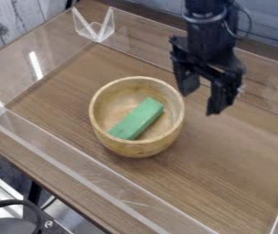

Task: Put the green block in the brown bowl

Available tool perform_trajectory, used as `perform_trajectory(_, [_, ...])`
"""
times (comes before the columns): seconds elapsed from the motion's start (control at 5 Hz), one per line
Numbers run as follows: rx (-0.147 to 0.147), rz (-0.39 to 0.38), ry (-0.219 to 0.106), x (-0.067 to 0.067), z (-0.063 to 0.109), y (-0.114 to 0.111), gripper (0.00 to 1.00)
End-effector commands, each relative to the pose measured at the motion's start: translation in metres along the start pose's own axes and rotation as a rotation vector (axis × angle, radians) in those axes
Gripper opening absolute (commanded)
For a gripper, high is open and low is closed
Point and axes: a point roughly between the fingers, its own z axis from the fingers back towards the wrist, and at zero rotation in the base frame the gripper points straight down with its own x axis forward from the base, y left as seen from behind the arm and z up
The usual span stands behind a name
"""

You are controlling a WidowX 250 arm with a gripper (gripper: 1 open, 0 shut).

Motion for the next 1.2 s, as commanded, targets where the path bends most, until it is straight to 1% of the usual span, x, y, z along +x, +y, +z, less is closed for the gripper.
perform_trajectory(0.0, [0.026, 0.134, -0.073, 0.0072, 0.016, 0.0006, 1.0])
perform_trajectory(0.2, [0.03, 0.211, -0.076, 0.0068, 0.0198, 0.0061, 1.0])
perform_trajectory(0.4, [0.04, 0.159, -0.091, 0.0074, 0.0183, 0.0079, 1.0])
perform_trajectory(0.6, [0.047, 0.104, -0.098, 0.0063, 0.0151, 0.0089, 1.0])
perform_trajectory(1.0, [0.027, 0.057, -0.053, 0.0084, 0.0142, 0.0098, 1.0])
